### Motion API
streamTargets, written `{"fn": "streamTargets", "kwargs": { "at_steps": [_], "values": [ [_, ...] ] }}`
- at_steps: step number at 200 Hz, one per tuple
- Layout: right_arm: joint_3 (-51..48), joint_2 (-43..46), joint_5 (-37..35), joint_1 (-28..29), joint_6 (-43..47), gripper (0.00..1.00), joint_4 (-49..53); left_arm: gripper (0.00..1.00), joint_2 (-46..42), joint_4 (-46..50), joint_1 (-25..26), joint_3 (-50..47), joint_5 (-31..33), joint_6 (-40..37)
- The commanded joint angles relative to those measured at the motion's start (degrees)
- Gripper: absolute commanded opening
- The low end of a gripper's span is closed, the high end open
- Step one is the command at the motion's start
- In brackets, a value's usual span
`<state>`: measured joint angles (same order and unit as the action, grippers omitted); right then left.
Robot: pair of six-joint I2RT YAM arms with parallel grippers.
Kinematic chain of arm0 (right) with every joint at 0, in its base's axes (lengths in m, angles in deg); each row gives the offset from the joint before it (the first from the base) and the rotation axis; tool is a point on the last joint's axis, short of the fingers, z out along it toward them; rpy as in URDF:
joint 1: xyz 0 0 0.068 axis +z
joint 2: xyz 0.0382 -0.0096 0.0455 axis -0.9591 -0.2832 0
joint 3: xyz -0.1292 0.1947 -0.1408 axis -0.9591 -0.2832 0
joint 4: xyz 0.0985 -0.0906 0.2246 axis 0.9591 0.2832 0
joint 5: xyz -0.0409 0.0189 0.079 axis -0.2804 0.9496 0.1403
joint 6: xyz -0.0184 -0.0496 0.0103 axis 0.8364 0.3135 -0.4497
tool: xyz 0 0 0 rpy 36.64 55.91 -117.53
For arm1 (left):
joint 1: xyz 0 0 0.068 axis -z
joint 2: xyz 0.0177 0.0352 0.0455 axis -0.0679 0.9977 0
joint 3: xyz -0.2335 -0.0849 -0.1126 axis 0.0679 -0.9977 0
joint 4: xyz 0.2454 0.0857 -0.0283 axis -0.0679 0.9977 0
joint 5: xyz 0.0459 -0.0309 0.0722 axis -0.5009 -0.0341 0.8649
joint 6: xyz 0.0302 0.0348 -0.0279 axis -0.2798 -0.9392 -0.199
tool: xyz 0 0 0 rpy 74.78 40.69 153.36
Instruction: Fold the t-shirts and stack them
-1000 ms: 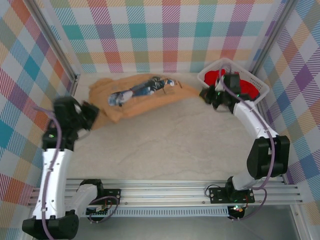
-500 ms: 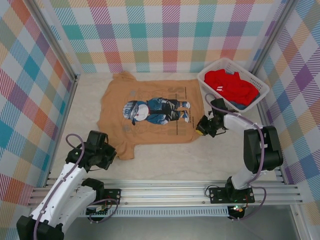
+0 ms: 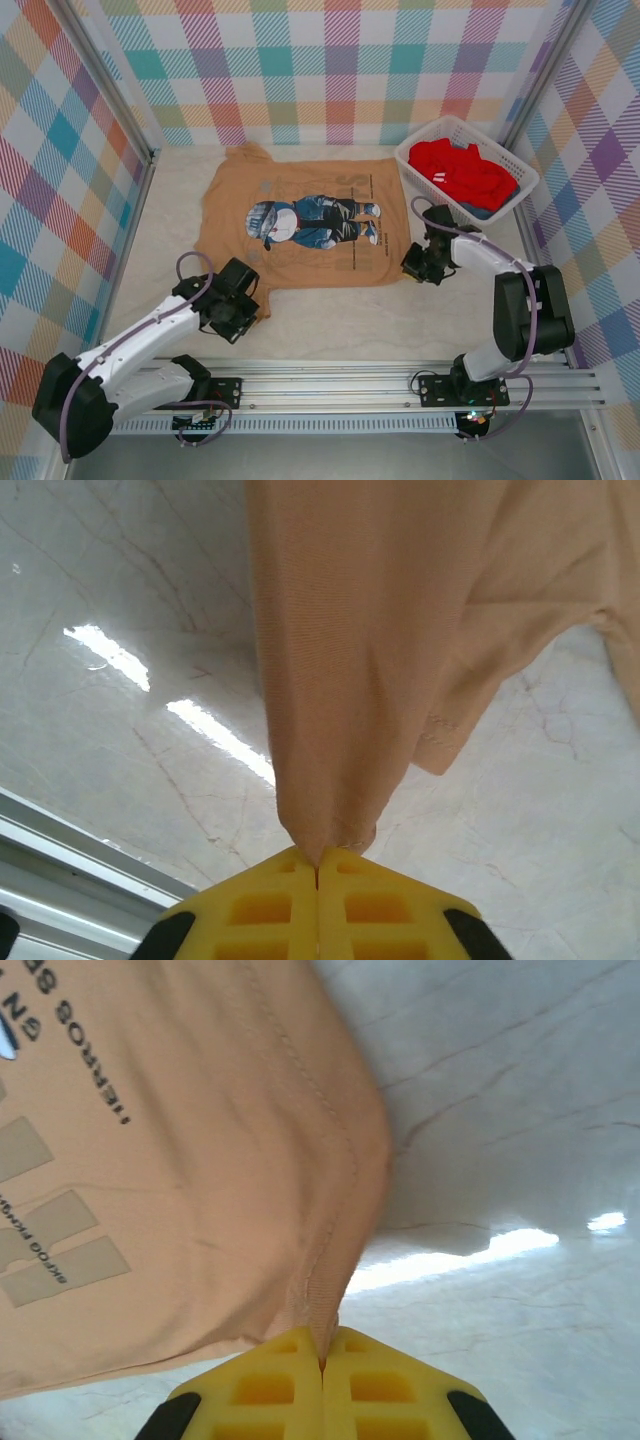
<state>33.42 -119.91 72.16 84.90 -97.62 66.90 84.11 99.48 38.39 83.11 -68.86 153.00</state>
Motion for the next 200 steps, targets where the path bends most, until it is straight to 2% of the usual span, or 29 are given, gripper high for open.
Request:
{"fn": "streamTargets", "kwargs": {
  "at_steps": [1,15,23,38,53,78,92,110,121,127,143,162,188,200],
  "values": [
    [0.6,-0.4,-2.0,-0.3,1.3,0.05,2.7,0.34,-1.5,2.8,0.5,3.8,3.6,1.0],
    [1.1,0.2,-2.8,-0.3,1.0,0.18,3.3,0.64,-3.6,4.0,0.5,6.9,5.7,-0.2],
    [1.4,1.1,-3.5,-0.3,1.0,0.27,3.8,0.74,-4.1,6.4,0.2,10.2,7.6,-2.0],
    [3.0,3.2,-5.2,-0.3,0.7,0.37,5.7,0.77,-2.6,11.5,-2.0,17.4,9.6,-6.1],
    [4.2,5.8,-7.0,-0.3,0.0,0.42,7.3,0.76,1.0,14.2,-8.0,23.3,7.7,-10.4],
    [4.6,10.4,-7.2,-0.3,-1.5,0.44,5.7,0.64,9.4,7.8,-20.6,30.6,4.1,-16.7],
    [4.1,12.3,-4.6,-0.2,-1.6,0.42,1.3,0.51,18.0,0.4,-26.2,34.8,2.5,-18.3],
    [3.3,13.8,0.1,0.0,-1.8,0.40,-6.1,0.21,32.1,-9.0,-29.6,42.2,4.1,-18.8],
    [3.1,14.0,3.0,0.0,-2.1,0.39,-10.7,0.06,40.8,-13.3,-30.7,47.9,6.3,-19.0],
    [2.9,13.9,5.0,0.0,-2.1,0.39,-14.2,0.02,45.3,-14.9,-31.3,51.3,6.6,-18.6],
    [2.5,12.9,9.9,0.2,-2.9,0.39,-22.7,0.00,57.6,-18.1,-32.8,61.2,6.2,-17.6],
    [2.2,10.4,11.5,1.3,-4.8,0.39,-32.8,0.00,70.2,-19.8,-33.7,73.0,6.7,-17.4],
    [3.3,5.3,11.3,1.4,-9.6,0.38,-39.8,0.00,85.8,-13.7,-34.9,90.2,4.6,-16.7],
    [4.4,4.0,10.8,1.6,-10.5,0.38,-40.5,0.00,88.6,-11.1,-35.4,92.7,5.7,-15.6]
  ]
}}
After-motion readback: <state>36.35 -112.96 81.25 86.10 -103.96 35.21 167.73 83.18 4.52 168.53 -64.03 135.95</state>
